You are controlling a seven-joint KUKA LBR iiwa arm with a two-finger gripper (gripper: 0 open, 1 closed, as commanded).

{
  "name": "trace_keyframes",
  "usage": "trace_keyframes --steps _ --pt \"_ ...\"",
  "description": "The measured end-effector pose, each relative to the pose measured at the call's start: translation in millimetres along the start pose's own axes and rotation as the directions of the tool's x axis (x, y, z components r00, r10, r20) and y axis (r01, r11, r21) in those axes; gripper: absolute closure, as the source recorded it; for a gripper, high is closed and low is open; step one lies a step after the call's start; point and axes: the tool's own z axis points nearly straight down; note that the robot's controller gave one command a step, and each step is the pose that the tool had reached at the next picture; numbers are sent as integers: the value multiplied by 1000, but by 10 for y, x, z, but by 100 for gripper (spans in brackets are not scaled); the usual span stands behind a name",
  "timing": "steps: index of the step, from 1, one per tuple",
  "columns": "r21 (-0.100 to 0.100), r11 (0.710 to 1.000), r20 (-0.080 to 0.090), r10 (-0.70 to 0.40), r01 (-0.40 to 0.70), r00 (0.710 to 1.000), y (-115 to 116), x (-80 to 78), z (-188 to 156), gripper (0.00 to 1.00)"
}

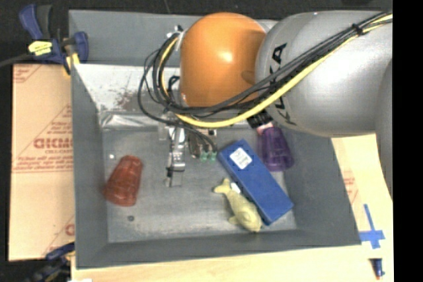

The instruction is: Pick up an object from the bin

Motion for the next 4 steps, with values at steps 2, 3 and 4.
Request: trace_keyframes --steps 2,3,4 --pt "-4 1000 12 -8 8 1000 416 -2 651 0" --pt "1 998 7 -61 61 998 565 64 1035 0" --pt "-8 996 14 89 -89 996 598 -69 1415 0"
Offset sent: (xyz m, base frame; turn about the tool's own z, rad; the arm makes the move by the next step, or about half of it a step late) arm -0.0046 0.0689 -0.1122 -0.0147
